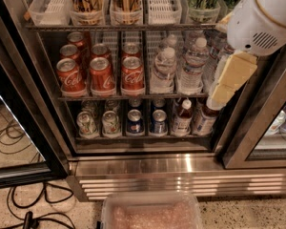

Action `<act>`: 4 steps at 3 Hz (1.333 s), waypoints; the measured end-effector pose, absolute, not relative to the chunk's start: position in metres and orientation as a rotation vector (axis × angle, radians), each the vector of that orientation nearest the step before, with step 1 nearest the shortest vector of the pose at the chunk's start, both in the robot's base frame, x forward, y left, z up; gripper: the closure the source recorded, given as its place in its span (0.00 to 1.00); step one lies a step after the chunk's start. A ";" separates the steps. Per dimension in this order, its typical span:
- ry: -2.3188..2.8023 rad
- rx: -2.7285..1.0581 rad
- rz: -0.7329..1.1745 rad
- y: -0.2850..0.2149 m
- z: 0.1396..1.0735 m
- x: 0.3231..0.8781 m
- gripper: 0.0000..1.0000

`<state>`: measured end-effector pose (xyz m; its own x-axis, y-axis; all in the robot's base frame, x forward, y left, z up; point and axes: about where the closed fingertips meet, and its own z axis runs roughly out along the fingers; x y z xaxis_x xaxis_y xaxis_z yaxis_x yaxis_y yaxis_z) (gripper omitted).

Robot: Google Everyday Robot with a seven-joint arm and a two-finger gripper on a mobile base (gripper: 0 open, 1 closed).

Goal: Pick orange can from top shelf of fridge

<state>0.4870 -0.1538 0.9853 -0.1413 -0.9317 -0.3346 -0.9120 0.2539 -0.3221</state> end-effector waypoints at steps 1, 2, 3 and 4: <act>2.075 -1.662 -0.052 -0.155 0.985 0.486 0.00; 2.047 -1.570 -0.020 -0.147 0.986 0.487 0.00; 2.013 -1.357 0.123 -0.127 0.984 0.480 0.00; 1.949 -1.118 0.265 -0.106 0.999 0.486 0.00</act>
Offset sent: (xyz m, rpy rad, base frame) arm 0.0036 0.0378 0.0158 0.5159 -0.2805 -0.2266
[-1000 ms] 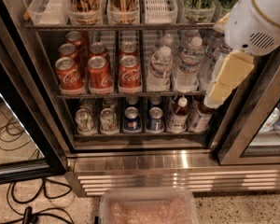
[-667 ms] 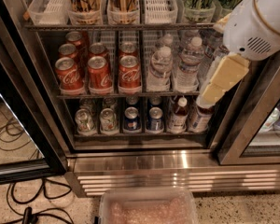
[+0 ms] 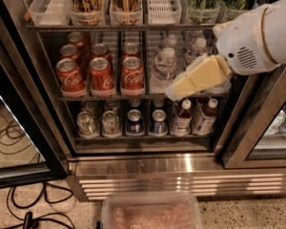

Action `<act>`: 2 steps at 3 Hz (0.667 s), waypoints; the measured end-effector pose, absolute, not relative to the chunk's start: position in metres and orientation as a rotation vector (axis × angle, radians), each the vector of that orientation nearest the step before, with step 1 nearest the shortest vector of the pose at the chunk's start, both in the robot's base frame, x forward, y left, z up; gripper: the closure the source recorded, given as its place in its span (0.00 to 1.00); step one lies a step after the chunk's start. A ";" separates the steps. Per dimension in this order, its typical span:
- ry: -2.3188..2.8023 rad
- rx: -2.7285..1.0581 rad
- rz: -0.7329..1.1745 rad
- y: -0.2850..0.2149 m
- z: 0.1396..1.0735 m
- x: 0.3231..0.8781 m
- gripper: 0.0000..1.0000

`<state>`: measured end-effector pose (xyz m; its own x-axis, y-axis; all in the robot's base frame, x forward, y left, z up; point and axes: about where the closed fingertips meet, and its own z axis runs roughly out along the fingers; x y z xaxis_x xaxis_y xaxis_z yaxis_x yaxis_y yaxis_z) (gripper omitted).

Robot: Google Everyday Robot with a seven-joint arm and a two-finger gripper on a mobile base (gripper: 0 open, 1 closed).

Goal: Pick orange can from top shelf of fridge

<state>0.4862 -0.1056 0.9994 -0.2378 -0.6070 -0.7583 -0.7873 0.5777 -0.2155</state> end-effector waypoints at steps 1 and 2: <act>1.843 -0.937 0.349 -0.087 1.025 0.503 0.00; 1.739 -0.873 0.369 -0.068 1.050 0.519 0.00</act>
Offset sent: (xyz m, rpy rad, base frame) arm 0.0520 0.0492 0.0681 0.3588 -0.2454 -0.0704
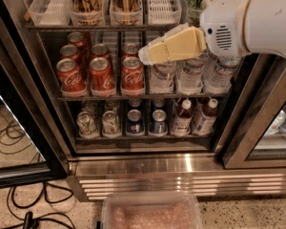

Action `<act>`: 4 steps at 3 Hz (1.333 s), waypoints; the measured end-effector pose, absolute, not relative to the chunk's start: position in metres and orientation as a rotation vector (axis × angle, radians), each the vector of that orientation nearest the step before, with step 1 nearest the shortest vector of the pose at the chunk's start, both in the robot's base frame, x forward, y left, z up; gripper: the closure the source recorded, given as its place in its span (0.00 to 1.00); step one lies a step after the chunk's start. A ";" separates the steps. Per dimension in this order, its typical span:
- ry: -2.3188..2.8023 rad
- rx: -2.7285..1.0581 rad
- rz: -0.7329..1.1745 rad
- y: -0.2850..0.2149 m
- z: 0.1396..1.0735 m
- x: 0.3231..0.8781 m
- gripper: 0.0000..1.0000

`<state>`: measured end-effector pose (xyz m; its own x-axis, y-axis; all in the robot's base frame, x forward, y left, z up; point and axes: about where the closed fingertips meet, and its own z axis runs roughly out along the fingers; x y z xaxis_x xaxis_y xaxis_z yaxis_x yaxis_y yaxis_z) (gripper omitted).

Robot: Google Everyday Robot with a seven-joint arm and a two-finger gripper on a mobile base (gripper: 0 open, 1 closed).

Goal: Pick orange can from top shelf of fridge

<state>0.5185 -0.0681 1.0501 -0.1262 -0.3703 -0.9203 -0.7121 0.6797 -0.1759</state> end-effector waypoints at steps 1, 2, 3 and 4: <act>1.738 -0.873 0.369 -0.068 1.050 0.519 0.00; 1.663 -0.854 0.360 -0.056 1.056 0.537 0.00; 1.552 -0.846 0.347 -0.036 1.071 0.566 0.00; 1.491 -0.862 0.356 -0.019 1.080 0.583 0.00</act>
Offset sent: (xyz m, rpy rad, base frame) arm 0.0593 0.0320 0.0128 0.1102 -0.2214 -0.0070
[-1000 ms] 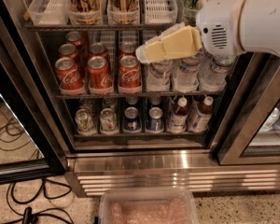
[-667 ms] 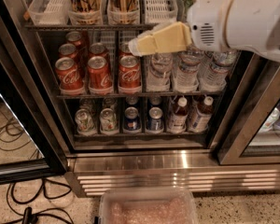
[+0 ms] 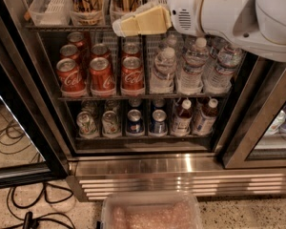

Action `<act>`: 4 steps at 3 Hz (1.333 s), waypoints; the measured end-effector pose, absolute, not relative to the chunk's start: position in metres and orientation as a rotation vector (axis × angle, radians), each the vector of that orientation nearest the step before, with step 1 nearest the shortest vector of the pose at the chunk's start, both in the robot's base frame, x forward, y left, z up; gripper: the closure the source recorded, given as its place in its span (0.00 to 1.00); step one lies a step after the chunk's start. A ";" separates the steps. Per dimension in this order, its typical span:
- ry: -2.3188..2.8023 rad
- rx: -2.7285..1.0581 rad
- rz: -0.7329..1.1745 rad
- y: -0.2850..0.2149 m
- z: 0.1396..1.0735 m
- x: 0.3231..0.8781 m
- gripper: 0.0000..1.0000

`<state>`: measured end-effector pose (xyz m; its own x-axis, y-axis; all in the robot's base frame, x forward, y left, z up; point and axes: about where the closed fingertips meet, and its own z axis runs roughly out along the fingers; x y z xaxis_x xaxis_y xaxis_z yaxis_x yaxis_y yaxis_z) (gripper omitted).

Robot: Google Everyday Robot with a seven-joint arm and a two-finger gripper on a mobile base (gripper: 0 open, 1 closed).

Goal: Pick orange can from top shelf of fridge

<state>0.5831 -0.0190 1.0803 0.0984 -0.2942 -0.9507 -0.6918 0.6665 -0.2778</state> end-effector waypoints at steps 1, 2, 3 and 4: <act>1.459 -0.871 0.374 -0.008 1.084 0.596 0.11; 1.449 -0.880 0.391 -0.001 1.084 0.605 0.17; 1.447 -0.895 0.409 0.005 1.083 0.614 0.19; 1.459 -0.916 0.427 0.012 1.078 0.627 0.19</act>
Offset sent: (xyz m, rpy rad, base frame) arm 0.0377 0.0202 -0.0012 0.0320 -0.0141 0.0583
